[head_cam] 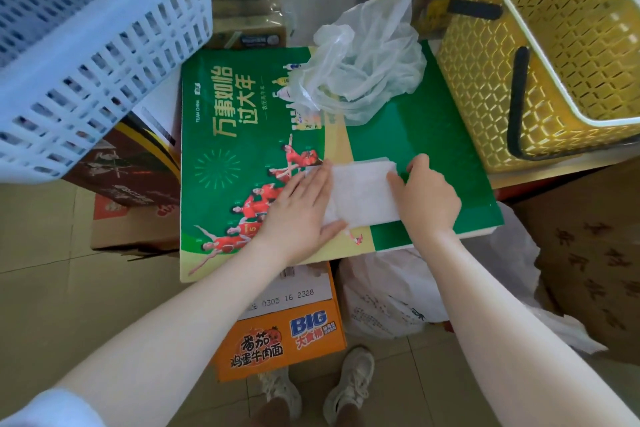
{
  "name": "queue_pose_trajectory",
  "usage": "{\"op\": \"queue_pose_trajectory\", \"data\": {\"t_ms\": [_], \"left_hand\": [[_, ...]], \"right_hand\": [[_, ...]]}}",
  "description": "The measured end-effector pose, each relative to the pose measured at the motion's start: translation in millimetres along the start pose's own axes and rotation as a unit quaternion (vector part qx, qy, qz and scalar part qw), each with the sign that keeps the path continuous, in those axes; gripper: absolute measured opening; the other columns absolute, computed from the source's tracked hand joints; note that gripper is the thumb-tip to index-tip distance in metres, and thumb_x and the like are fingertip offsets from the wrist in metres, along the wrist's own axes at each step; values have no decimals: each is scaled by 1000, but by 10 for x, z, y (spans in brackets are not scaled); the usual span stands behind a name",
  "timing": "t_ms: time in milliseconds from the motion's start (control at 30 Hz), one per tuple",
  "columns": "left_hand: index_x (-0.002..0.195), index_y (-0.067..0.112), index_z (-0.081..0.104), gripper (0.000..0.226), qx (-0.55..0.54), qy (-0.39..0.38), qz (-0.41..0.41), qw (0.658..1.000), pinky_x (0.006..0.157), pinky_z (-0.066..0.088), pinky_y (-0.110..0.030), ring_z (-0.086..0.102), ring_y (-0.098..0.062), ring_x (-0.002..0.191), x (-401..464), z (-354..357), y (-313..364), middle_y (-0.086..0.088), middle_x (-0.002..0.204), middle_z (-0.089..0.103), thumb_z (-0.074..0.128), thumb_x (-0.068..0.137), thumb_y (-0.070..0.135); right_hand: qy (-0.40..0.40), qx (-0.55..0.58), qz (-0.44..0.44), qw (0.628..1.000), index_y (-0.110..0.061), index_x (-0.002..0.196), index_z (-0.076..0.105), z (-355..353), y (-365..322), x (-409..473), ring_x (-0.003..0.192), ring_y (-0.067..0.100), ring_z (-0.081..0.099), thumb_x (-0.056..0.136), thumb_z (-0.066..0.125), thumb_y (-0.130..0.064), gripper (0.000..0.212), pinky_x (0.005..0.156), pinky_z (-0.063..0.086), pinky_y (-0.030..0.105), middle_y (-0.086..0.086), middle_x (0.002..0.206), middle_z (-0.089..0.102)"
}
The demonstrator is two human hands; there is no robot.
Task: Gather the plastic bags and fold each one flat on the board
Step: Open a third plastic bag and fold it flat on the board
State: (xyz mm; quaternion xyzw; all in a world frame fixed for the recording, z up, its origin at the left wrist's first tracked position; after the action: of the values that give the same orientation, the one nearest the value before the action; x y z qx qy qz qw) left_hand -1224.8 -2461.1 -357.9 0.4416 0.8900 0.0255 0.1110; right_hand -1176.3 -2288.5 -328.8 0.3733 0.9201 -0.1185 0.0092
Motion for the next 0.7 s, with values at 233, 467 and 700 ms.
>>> {"op": "queue_pose_trajectory", "data": {"t_ms": [233,467,700], "left_hand": [[147,11,2,87,-28,22,-8,999,111,-13,-30,-4,-17,143,-16,-1,-86,-6,156,-2,3,78,64],[147,9,0,96,-10,10,-14,1000,110,-14,-29,-8,-18,143,-10,-1,-258,-8,155,-8,2,73,71],[146,12,-12,102,-34,-18,-39,999,110,-15,-32,-17,-16,141,-17,-2,-275,-5,154,-20,0,67,75]], "right_hand": [[-67,5,-349,935,-8,144,30,300,-788,-496,143,22,20,90,15,-43,67,112,-1,28,9,153,25],[-73,-79,-286,952,-12,148,14,447,-537,-328,145,18,8,84,-2,-52,78,113,-10,32,3,157,13],[-148,-146,-222,953,-22,150,-1,289,-141,-38,145,14,-2,94,4,-51,63,116,0,39,-7,158,-4]]}}
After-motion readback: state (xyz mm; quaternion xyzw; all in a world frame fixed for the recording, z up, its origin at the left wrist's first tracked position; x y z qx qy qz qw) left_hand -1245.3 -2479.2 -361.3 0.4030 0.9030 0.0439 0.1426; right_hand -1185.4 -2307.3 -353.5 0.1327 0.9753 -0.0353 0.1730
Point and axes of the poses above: each hand's wrist, its own x-axis towards the middle knuckle, its own z-axis out of the palm, y = z × x, the point moved 7 cm from there along x, towards the middle knuckle
